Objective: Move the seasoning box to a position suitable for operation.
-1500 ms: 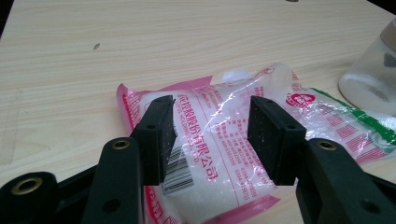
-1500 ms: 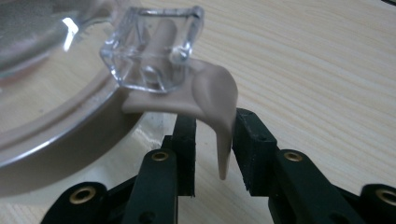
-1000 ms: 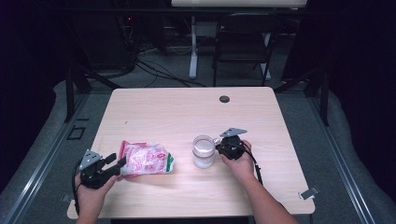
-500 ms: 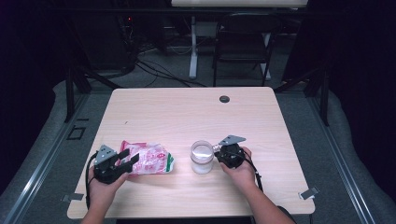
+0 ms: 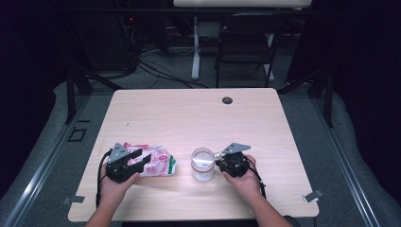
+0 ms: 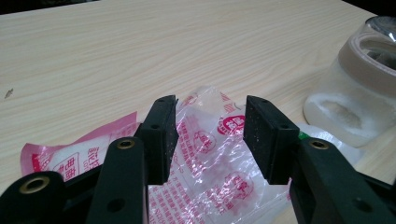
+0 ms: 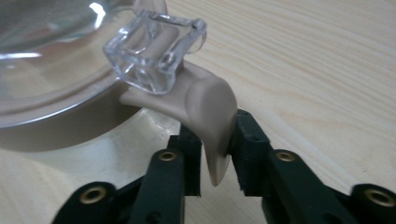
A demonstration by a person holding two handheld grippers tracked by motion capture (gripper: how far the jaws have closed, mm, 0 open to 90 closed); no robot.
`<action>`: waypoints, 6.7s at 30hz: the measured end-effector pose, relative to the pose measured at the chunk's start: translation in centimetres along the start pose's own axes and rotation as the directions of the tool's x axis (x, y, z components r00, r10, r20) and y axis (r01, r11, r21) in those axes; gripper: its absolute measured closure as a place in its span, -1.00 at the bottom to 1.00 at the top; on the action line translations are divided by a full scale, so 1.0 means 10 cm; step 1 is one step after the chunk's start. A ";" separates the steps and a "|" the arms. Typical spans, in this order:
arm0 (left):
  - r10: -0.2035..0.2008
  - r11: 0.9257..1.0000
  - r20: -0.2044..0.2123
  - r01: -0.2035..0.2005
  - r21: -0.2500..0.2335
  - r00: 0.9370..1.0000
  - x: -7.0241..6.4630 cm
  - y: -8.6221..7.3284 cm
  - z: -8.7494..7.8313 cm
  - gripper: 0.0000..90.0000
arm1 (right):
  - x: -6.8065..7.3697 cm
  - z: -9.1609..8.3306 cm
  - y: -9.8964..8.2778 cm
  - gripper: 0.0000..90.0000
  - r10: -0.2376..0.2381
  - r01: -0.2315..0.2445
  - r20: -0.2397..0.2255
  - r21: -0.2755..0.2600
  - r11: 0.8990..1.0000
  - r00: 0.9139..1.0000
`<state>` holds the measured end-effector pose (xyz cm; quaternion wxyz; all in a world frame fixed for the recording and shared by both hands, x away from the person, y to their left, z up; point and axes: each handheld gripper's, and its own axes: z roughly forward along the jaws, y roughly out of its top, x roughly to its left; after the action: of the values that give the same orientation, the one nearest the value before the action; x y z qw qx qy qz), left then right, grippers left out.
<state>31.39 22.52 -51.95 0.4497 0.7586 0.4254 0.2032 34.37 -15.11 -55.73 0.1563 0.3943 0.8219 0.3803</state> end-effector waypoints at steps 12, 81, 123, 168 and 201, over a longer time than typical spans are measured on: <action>0.017 1.000 0.073 -0.017 -0.007 0.997 -0.20 0.24 0.06 0.25 | 0.02 -0.51 -0.04 0.26 -0.006 0.006 0.007 -0.024 1.000 1.000; 0.080 0.977 0.327 -0.139 0.162 0.942 -0.89 0.31 0.60 1.00 | 0.06 -0.52 0.34 0.78 0.188 -0.195 -0.074 -0.108 0.975 0.979; 0.096 0.991 0.361 -0.124 0.055 0.928 -0.95 0.62 0.53 0.86 | 0.40 -0.71 0.20 0.14 -0.047 0.042 -0.052 -0.099 0.994 0.998; 0.106 0.984 0.265 -0.140 0.110 0.958 -0.99 0.46 0.75 0.45 | 0.38 -0.71 0.19 0.29 -0.031 0.027 -0.033 -0.121 0.992 0.999; 0.108 0.984 0.273 -0.143 0.109 0.956 -0.98 0.46 0.74 0.47 | 0.17 -0.78 0.13 0.50 0.046 -0.052 -0.046 -0.128 0.990 0.998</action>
<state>33.23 9.57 -51.08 0.4396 0.8316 0.3242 0.1002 29.63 -17.17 -49.55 0.1544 0.3952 0.7887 0.4448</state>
